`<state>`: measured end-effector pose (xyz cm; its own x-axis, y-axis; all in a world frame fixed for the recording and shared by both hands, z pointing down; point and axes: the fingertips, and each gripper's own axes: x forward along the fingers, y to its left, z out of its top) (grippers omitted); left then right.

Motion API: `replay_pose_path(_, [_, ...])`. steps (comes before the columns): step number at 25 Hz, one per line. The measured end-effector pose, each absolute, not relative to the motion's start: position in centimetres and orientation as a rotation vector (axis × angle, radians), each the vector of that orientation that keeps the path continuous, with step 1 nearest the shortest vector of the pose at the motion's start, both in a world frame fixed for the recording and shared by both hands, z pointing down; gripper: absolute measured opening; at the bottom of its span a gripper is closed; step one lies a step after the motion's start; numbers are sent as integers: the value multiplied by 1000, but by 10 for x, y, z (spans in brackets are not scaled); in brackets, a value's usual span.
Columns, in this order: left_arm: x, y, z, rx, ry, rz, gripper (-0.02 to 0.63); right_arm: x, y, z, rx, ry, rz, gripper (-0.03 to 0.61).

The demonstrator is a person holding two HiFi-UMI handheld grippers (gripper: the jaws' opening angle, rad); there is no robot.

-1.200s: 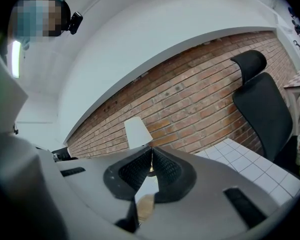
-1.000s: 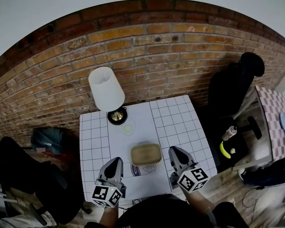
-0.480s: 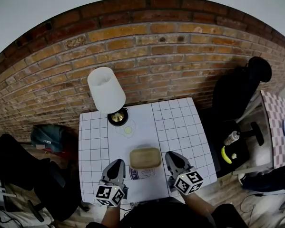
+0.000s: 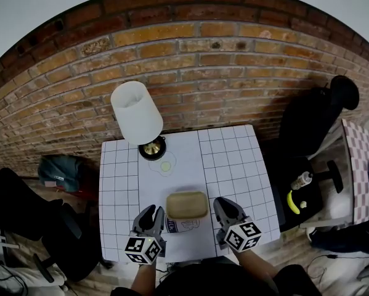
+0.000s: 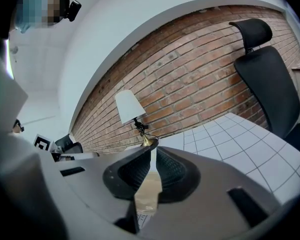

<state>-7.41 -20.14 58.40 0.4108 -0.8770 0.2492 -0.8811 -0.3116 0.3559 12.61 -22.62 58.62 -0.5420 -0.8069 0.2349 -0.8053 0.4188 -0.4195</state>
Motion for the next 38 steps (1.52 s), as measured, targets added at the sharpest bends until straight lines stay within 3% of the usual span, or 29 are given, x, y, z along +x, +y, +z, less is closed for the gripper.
replay_pose_path(3, [-70, -204, 598, 2196, -1473, 8, 111, 128, -230, 596, -1504, 2637, -834, 13])
replay_pose_path(6, [-68, -206, 610, 2158, -1452, 17, 143, 128, -232, 604, -1509, 2624, -901, 97])
replay_pose_path(15, [-61, -206, 654, 2046, -1358, 120, 192, 110, -232, 635, -1459, 2685, -1027, 114])
replay_pose_path(38, [-43, -202, 680, 1990, -1234, 120, 193, 96, -226, 679, -1464, 2704, -1215, 140])
